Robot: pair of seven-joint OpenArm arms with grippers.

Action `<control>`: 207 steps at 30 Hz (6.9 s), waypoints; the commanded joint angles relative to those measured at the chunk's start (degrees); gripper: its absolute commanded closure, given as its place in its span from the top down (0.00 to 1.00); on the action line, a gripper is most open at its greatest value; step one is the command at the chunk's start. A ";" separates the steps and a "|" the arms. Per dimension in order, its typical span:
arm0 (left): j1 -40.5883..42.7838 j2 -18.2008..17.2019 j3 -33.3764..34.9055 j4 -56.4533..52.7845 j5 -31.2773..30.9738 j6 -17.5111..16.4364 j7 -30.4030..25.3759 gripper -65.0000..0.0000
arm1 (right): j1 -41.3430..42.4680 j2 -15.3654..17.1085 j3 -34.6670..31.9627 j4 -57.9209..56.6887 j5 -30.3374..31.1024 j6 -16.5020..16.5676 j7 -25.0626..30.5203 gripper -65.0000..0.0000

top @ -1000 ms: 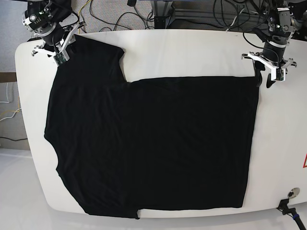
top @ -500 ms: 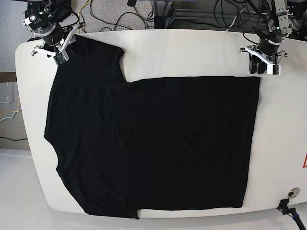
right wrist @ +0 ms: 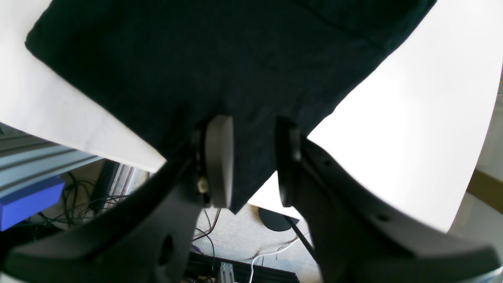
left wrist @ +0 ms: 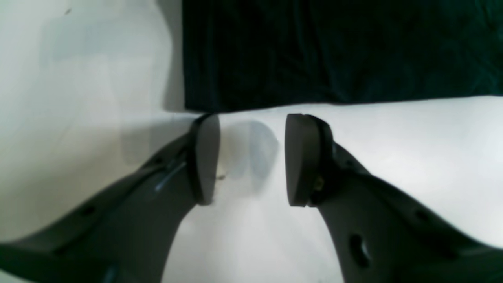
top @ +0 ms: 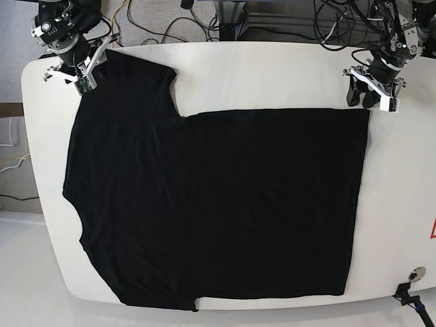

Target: Fold the T-shirt properly

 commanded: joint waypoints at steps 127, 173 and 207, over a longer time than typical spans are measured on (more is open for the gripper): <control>-12.53 1.42 -3.62 -5.22 1.56 -9.43 12.22 0.00 | 13.35 -20.91 33.33 -21.13 27.66 15.92 -15.04 0.70; -12.27 1.42 -3.62 -5.22 1.56 -9.48 12.40 0.00 | 12.03 -22.84 27.09 -19.90 28.01 15.92 -19.09 0.00; -1.46 4.06 -7.57 1.11 1.39 -9.48 12.49 0.00 | 0.69 -24.51 30.08 -6.54 33.63 15.92 -19.09 0.00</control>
